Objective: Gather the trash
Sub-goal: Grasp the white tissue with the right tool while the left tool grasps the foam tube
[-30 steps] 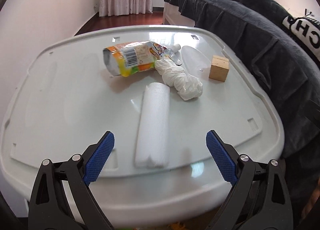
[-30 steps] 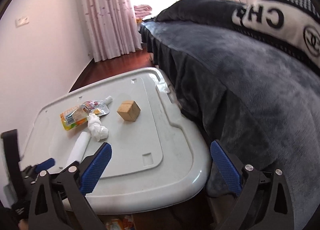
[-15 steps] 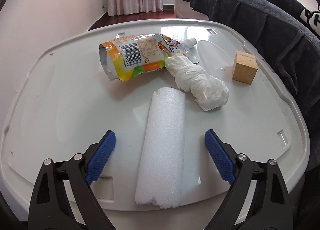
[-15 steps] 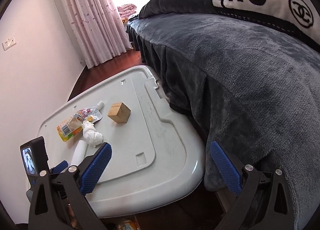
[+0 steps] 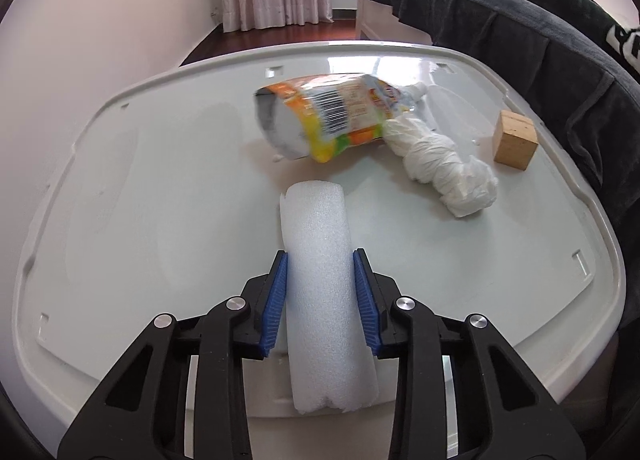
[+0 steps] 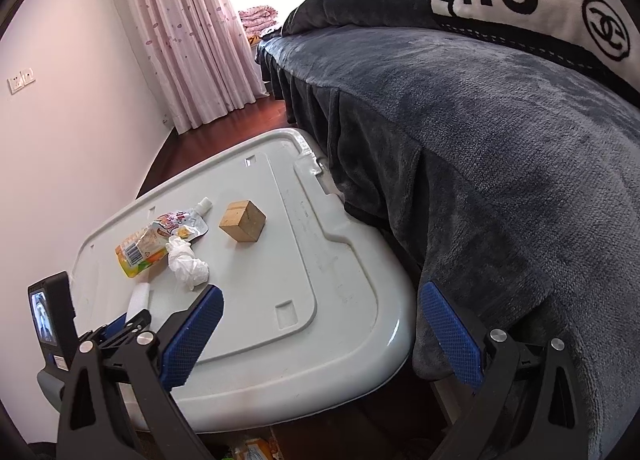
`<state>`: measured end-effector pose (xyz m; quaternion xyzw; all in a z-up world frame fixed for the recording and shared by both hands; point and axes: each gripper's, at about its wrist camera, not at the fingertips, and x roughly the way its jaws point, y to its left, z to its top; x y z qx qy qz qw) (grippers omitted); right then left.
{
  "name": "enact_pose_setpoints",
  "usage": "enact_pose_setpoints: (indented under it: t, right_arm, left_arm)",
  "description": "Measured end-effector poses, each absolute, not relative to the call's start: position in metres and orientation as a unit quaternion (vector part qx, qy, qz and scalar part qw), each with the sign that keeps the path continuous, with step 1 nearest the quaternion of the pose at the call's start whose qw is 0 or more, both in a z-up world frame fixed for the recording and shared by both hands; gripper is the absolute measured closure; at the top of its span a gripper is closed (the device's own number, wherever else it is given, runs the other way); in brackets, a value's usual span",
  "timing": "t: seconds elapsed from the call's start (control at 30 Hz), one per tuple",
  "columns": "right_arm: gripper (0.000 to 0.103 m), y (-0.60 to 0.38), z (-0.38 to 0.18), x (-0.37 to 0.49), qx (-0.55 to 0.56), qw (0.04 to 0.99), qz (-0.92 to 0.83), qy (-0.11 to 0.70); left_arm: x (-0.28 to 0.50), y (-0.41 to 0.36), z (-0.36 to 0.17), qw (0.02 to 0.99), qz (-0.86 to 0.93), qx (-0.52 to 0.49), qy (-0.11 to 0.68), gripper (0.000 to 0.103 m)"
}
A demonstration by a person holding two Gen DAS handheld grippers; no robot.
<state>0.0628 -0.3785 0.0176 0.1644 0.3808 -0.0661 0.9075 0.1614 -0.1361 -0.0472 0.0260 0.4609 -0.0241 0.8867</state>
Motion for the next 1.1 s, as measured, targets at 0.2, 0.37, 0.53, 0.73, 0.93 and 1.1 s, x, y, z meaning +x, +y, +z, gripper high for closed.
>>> enact_pose_setpoints:
  t: [0.2,0.37,0.53,0.73,0.93,1.1]
  right_arm:
    - [0.005,-0.368,0.015,0.066,0.153,0.907,-0.053,0.389]
    - [0.005,-0.341,0.012,0.072,0.135,0.906,0.004,0.400]
    - [0.005,-0.295,0.013,0.091,0.066,0.906,0.077,0.411]
    - [0.005,-0.248,0.000,0.141,-0.007,0.894,0.126,0.431]
    - [0.009,-0.224,-0.020,0.180,-0.046,0.886,0.146,0.439]
    - [0.016,-0.217,-0.036,0.210,-0.050,0.875,0.150,0.458]
  left_arm:
    - [0.152,-0.087,-0.046,0.885,0.013,0.003,0.465,0.071]
    - [0.145,-0.059,-0.045,0.887,0.020,-0.016,0.461,0.071]
    - [0.136,-0.055,-0.045,0.894,0.006,-0.008,0.447,0.071]
    - [0.136,-0.054,-0.047,0.897,0.003,-0.005,0.442,0.070]
    - [0.134,-0.053,-0.047,0.897,0.001,-0.002,0.442,0.070]
    - [0.134,-0.054,-0.046,0.897,0.002,-0.002,0.442,0.069]
